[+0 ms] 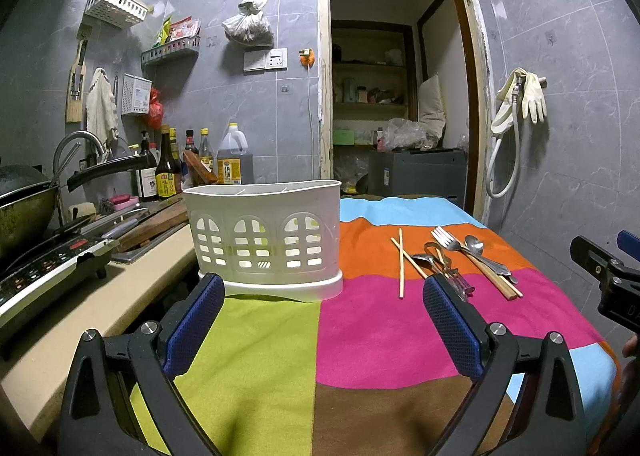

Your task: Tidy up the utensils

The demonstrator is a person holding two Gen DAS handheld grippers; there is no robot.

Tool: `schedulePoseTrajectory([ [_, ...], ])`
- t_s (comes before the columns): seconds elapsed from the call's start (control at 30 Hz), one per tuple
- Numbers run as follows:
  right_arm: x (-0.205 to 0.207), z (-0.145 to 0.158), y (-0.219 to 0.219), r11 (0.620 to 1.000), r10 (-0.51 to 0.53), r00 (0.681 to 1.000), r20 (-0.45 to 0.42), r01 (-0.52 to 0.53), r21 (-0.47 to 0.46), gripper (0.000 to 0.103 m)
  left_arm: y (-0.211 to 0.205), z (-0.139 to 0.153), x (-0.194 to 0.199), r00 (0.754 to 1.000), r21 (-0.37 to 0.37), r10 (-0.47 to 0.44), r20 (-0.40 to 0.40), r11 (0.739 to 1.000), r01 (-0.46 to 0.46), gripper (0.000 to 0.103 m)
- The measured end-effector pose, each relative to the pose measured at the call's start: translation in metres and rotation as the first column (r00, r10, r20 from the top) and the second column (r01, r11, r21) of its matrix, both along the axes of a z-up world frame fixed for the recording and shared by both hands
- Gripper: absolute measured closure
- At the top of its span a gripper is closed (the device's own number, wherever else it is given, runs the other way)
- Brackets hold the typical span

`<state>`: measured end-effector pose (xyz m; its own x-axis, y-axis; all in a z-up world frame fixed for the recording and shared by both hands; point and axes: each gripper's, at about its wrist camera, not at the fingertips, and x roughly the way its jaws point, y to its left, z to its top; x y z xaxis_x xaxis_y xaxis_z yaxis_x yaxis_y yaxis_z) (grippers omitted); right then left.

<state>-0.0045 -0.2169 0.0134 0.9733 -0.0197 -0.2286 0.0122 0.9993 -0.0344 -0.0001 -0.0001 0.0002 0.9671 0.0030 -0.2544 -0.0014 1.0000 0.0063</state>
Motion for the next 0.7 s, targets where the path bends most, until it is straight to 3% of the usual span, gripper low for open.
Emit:
schedulePoseTrajectory([
  [0.7, 0.0014, -0.0003, 0.0013, 1.000, -0.002, 1.000, -0.002, 0.002, -0.001, 0.000, 0.0000, 0.0001, 0.0000, 1.000, 0.000, -0.001, -0.004, 1.000, 0.001, 0.005],
])
